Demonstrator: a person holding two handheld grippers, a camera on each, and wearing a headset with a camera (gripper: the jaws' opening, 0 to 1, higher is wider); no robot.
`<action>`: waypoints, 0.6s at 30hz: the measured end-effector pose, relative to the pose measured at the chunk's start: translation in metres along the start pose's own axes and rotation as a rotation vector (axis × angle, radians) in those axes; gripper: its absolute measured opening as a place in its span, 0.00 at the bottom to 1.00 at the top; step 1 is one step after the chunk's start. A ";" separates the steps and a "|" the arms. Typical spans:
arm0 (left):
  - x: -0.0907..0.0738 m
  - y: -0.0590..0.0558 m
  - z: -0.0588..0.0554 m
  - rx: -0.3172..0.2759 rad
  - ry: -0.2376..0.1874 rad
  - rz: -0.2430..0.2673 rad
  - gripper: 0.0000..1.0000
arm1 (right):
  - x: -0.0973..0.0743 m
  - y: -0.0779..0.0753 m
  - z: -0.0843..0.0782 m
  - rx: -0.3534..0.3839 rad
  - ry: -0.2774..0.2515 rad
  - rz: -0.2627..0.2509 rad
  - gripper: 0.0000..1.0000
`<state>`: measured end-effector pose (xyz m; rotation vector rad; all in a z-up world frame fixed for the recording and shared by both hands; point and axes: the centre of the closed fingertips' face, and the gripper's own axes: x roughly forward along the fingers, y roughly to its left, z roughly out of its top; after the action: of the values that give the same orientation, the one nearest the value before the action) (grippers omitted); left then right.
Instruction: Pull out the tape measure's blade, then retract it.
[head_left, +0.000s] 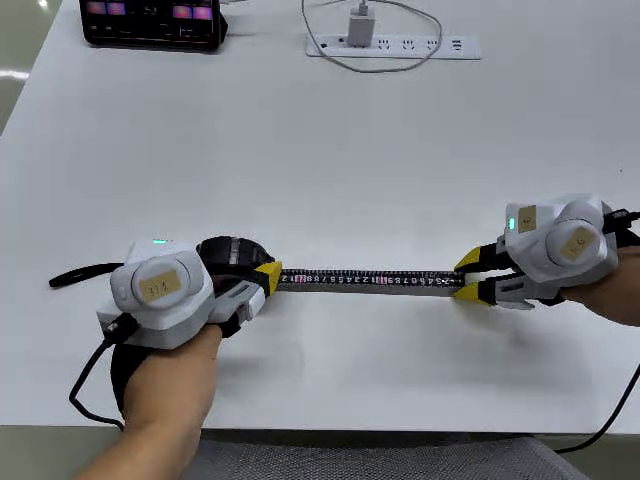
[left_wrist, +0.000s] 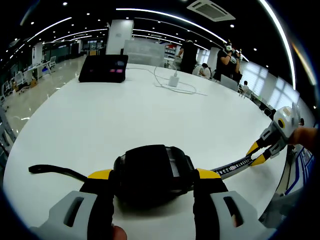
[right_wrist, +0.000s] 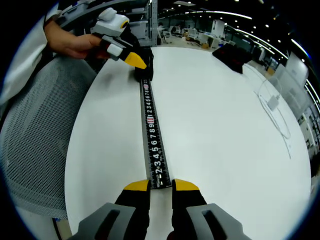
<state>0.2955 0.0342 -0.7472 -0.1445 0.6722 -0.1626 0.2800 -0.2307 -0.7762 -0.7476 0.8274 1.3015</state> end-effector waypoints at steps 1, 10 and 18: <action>0.000 0.000 0.000 0.000 0.000 0.000 0.60 | 0.000 0.000 0.000 -0.007 0.004 0.003 0.13; 0.001 0.001 0.000 -0.004 0.003 0.001 0.60 | 0.001 0.001 -0.001 -0.061 0.045 0.025 0.12; 0.001 0.001 0.000 -0.018 -0.008 -0.004 0.60 | 0.001 0.001 -0.001 -0.071 0.077 0.034 0.11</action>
<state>0.2969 0.0350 -0.7480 -0.1636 0.6661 -0.1599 0.2792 -0.2310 -0.7779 -0.8480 0.8625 1.3447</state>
